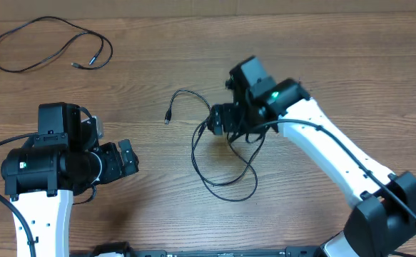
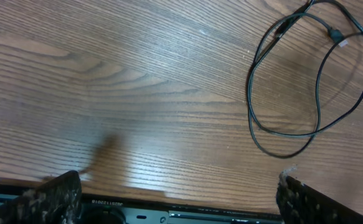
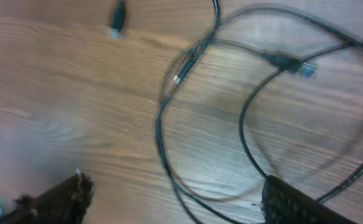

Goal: Untangle cables
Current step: 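Lower the right gripper onto the central cable tangle and grasp a strand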

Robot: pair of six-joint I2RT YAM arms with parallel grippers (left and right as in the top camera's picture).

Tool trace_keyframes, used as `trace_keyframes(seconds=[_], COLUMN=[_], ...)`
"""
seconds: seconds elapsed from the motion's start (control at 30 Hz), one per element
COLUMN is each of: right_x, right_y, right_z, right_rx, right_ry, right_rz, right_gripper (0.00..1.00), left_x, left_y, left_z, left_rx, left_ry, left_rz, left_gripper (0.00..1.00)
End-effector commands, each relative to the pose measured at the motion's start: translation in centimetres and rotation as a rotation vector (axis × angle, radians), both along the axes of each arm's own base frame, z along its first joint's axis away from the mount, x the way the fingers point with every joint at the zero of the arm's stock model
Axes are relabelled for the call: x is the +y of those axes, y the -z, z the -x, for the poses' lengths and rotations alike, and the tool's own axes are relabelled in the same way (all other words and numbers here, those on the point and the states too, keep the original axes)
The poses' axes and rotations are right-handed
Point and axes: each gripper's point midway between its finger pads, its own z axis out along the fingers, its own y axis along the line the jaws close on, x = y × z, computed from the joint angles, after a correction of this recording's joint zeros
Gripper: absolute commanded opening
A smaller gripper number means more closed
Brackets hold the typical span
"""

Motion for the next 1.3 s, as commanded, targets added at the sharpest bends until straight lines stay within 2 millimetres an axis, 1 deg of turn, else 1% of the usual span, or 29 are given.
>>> trace_keyframes(seconds=[0.0, 0.13, 0.27, 0.33, 0.43, 0.5, 0.53, 0.57, 0.6, 0.63, 0.67, 0.7, 0.77, 0.8, 0.83, 0.87, 0.97, 1.03, 1.13, 1.2, 1.27], right_x=[-0.8, -0.9, -1.0, -1.0, -1.8, -2.4, -2.5, -2.6, -2.7, -2.8, -2.8, -2.8, -2.5, -2.2, -1.8, -1.4, 0.2, 1.2, 2.0, 1.9, 1.9], right_y=[3.9, 7.4, 10.0, 11.2, 12.3, 12.5, 12.5, 12.5, 12.5, 12.6, 12.6, 12.6, 12.5, 12.4, 12.2, 12.0, 10.2, 7.9, 3.1, -1.1, -5.8], right_z=[0.9, 1.4, 1.4, 1.4, 1.2, 0.9, 0.8, 0.8, 0.8, 0.8, 0.8, 0.9, 1.0, 1.2, 1.3, 1.5, 1.4, 0.8, -0.5, -1.3, -1.9], right_rx=[0.064, 0.083, 0.113, 0.118, 0.097, 0.073, 0.066, 0.063, 0.063, 0.063, 0.064, 0.066, 0.075, 0.083, 0.094, 0.103, 0.143, 0.155, 0.136, 0.095, 0.029], right_ry=[0.073, 0.105, 0.103, 0.069, 0.037, 0.025, 0.018, 0.007, 0.009, 0.011, 0.011, 0.011, 0.006, 0.001, -0.007, -0.012, -0.006, -0.006, -0.007, 0.000, -0.012], right_rz=[0.034, 0.025, 0.051, 0.072, 0.129, 0.166, 0.175, 0.179, 0.185, 0.193, 0.193, 0.190, 0.173, 0.157, 0.134, 0.113, 0.025, -0.038, -0.106, -0.133, -0.163], right_gripper=[0.80, 0.79, 0.77, 0.76, 0.76, 0.76, 0.74, 0.69, 0.60, 0.49, 0.40, 0.33, 0.24, 0.16, 0.05, 0.04, 0.04, 0.04, 0.04, 0.04, 0.04], left_x=[-0.3, -0.4, -0.4, -0.4, -0.4, -0.4, -0.4, -0.4, -0.4, -0.4, -0.4, -0.4, -0.4, -0.4, -0.4, -0.4, -0.4, -0.4, -0.4, -0.4, -0.4], left_y=[0.0, 0.0, 0.0, 0.0, 0.0, 0.0, 0.0, 0.0, 0.0, 0.0, 0.0, 0.0, 0.0, 0.0, 0.0, 0.0, 0.0, 0.0, 0.0, 0.0, 0.0], left_z=[0.0, 0.0, 0.0, 0.0, 0.0, 0.0, 0.0, 0.0, 0.0, 0.0, 0.0, 0.0, 0.0, 0.0, 0.0, 0.0, 0.0, 0.0, 0.0, 0.1, 0.3], left_rx=[-0.005, -0.006, -0.007, -0.006, -0.006, -0.006, -0.007, -0.006, -0.007, -0.006, -0.006, -0.006, -0.006, -0.006, -0.006, -0.006, -0.006, -0.006, -0.005, -0.001, 0.005], left_ry=[0.029, 0.030, 0.030, 0.030, 0.030, 0.030, 0.030, 0.030, 0.030, 0.030, 0.030, 0.030, 0.030, 0.030, 0.030, 0.030, 0.029, 0.030, 0.029, 0.029, 0.029], left_rz=[0.010, 0.013, 0.013, 0.013, 0.013, 0.013, 0.013, 0.013, 0.013, 0.013, 0.013, 0.013, 0.013, 0.013, 0.013, 0.013, 0.013, 0.013, 0.013, 0.014, 0.014], left_gripper=[1.00, 1.00, 1.00, 1.00, 0.99, 1.00, 0.99, 1.00, 1.00, 0.99, 0.99, 1.00, 1.00, 1.00, 1.00, 0.99, 0.99, 0.99, 1.00, 1.00, 1.00])
